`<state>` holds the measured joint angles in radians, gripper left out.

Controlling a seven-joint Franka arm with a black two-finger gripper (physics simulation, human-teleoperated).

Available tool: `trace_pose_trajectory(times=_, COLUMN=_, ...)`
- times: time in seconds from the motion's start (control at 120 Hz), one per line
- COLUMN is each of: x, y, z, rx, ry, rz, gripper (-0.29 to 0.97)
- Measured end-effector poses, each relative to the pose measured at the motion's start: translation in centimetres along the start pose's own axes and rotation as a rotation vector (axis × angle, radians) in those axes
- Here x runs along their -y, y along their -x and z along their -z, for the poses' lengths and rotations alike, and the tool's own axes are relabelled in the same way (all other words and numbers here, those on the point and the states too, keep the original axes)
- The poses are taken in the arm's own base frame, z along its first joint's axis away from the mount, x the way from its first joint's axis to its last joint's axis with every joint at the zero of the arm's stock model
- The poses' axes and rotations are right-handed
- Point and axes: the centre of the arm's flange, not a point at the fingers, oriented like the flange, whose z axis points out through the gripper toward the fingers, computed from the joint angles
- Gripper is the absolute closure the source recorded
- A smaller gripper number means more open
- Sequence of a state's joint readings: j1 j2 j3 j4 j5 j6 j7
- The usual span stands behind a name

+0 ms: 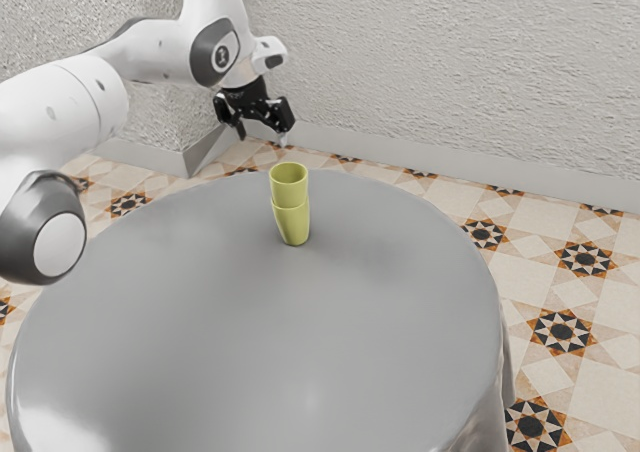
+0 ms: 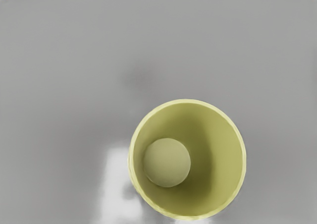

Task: Place the left cup onto the right cup

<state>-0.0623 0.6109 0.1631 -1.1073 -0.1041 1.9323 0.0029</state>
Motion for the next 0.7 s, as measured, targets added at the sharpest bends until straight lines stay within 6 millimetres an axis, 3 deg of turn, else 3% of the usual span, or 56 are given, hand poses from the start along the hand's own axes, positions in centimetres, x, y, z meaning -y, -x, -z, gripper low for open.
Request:
trace_pose_trajectory(times=0.508, x=0.3, y=5.6, z=3.8, rx=0.159, ry=0.016, rz=-0.001, gripper=0.0)
trace_pose_trajectory(times=0.7, x=0.9, y=8.6, z=4.5, rx=0.243, ry=0.023, rz=0.005, gripper=0.0)
